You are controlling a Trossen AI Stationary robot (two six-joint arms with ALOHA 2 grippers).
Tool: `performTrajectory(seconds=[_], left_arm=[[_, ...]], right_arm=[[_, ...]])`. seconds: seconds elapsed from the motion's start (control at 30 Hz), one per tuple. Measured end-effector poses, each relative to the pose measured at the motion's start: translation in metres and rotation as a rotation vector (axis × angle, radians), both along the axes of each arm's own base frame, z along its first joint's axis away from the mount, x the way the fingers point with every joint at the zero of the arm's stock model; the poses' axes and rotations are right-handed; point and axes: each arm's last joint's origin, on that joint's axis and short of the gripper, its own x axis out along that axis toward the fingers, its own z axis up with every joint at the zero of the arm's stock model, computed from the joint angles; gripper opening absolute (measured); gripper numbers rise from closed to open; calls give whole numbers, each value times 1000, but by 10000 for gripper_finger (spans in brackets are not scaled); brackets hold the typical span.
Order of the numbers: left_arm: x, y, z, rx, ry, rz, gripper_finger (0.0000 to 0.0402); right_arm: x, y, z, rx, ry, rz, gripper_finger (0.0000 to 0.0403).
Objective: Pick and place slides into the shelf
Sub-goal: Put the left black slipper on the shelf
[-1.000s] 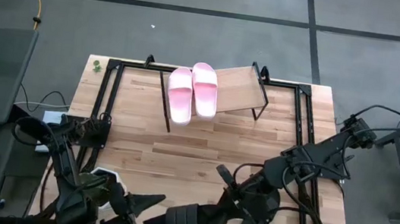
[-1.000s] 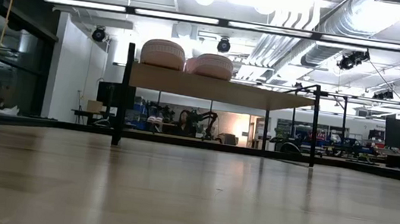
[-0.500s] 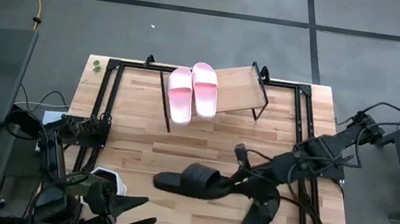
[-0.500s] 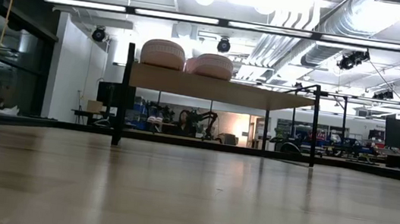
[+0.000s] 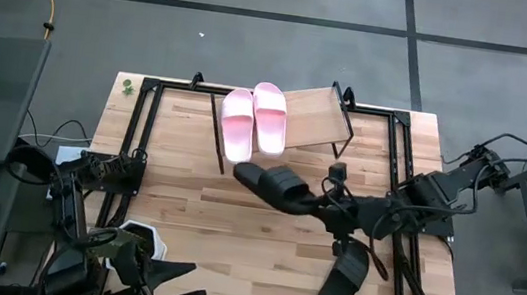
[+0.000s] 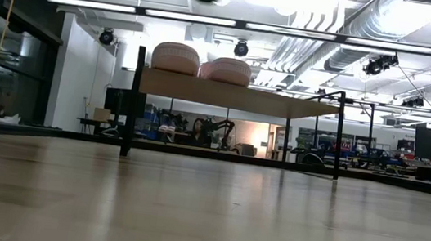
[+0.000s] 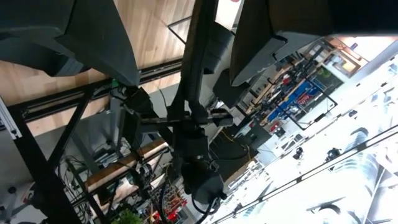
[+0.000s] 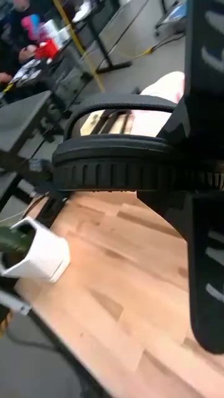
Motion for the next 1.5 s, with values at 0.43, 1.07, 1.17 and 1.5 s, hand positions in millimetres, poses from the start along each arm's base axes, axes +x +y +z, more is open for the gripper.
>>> performTrajectory(seconds=[0.43,1.07,1.17,1.5], left_arm=[[1,0,-4,6,4,2,246],[1,0,-8,17,12,2,246],[1,0,-8,16,12,2,246],[1,0,-8,16,12,2,246]], right_arm=[[-11,-14,-11,-209,71,-246,15],[-24,-53,-26,-402,268,-491,14],[-22,-61,-27,-409,287,-520,14],[-4,-101,-25,-391,365,-536,14]])
